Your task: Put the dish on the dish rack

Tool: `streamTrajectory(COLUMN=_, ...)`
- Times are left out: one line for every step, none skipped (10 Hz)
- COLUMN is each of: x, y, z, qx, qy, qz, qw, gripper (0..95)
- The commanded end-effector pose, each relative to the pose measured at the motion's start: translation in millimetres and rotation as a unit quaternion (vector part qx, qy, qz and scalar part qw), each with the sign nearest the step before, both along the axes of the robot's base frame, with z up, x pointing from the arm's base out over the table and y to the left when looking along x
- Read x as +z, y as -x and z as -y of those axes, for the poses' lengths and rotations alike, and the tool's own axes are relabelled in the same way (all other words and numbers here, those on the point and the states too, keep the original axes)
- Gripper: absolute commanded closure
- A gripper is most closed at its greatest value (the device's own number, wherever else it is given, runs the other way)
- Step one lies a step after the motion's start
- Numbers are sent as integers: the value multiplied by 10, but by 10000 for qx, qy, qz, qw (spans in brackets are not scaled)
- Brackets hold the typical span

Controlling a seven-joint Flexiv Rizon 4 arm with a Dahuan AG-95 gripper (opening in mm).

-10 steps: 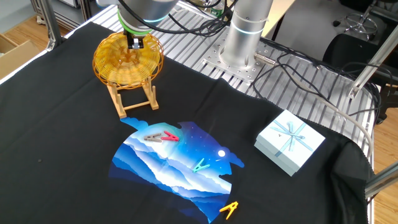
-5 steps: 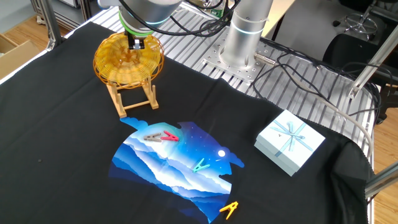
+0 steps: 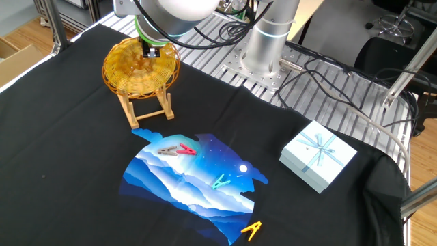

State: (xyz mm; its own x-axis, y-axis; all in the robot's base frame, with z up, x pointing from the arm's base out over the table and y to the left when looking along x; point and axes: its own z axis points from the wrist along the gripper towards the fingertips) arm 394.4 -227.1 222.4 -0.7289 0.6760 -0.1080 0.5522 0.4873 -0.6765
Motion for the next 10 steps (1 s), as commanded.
streamTrajectory(x=-8, y=-8, z=-7, qx=12, qy=-27, qz=3, qw=10000, gripper=950)
streamTrajectory(x=-10, y=-13, z=-5, qx=34, qy=-69, qz=-14, qw=10000, gripper=950)
streamTrajectory(x=-21, y=-14, z=-6, qx=40, qy=-82, qz=-18, qw=10000, gripper=950)
streamTrajectory(x=-30, y=-15, z=-7, qx=21, qy=-126, qz=-2, qw=9999, gripper=950)
streamTrajectory(x=-30, y=-15, z=-7, qx=4, qy=-139, qz=12, qw=9999, gripper=760)
streamTrajectory(x=-30, y=-15, z=-7, qx=-4, qy=-149, qz=14, qw=9999, gripper=760)
streamTrajectory(x=-42, y=-17, z=-9, qx=-115, qy=-172, qz=98, qw=9997, gripper=760)
streamTrajectory(x=-65, y=-19, z=-13, qx=-232, qy=-273, qz=175, qw=9992, gripper=570)
streamTrajectory(x=-94, y=-21, z=-17, qx=-243, qy=-274, qz=175, qw=9992, gripper=570)
streamTrajectory(x=-98, y=-21, z=-17, qx=-255, qy=-270, qz=183, qw=9991, gripper=380)
